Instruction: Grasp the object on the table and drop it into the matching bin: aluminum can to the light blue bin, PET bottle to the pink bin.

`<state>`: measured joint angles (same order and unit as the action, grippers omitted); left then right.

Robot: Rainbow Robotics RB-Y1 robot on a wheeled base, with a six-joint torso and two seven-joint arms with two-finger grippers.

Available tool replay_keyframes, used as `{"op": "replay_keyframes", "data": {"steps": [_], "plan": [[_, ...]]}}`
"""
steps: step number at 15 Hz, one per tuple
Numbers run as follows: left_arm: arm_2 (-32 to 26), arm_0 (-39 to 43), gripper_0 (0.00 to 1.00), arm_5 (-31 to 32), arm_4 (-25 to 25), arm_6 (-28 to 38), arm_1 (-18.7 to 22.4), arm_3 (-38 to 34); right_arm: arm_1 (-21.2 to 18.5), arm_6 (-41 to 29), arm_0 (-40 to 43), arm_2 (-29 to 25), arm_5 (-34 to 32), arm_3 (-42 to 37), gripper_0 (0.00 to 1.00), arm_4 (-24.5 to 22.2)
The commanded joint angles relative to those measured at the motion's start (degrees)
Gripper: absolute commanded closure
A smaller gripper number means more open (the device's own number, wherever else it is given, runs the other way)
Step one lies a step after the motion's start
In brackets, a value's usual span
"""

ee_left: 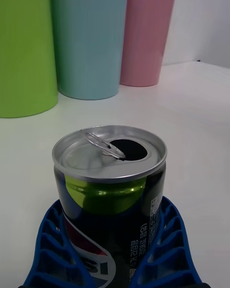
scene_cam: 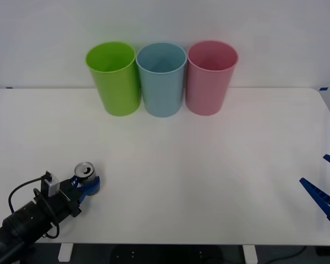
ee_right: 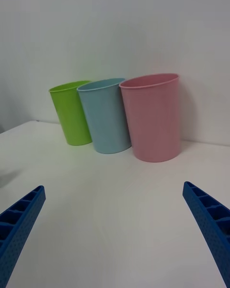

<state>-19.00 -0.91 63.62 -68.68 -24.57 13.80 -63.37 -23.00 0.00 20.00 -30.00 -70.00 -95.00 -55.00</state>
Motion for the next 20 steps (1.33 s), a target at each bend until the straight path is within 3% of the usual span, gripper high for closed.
{"op": "replay_keyframes", "data": {"steps": [1, 11, 15, 20], "plan": [[0.2, -0.9, 1.0, 0.0, 0.1, 1.0, 0.0, -1.0, 0.0, 0.0, 0.0, 0.0, 0.0, 0.0, 0.0, 0.0], [4.0, -4.6, 1.0, 0.0, 4.7, 6.4, 0.0, -6.5, 0.0, 0.0, 0.0, 0.0, 0.0, 0.0, 0.0, 0.0], [1.5, -4.5, 1.0, -0.1, 6.2, 8.3, 0.0, -10.2, 0.0, 0.0, 0.0, 0.0, 0.0, 0.0, 0.0, 0.0], [-1.0, -4.4, 1.0, -0.1, 5.7, 18.1, 0.7, -17.2, 0.0, 0.0, 0.0, 0.0, 0.0, 0.0, 0.0, 0.0]]}}
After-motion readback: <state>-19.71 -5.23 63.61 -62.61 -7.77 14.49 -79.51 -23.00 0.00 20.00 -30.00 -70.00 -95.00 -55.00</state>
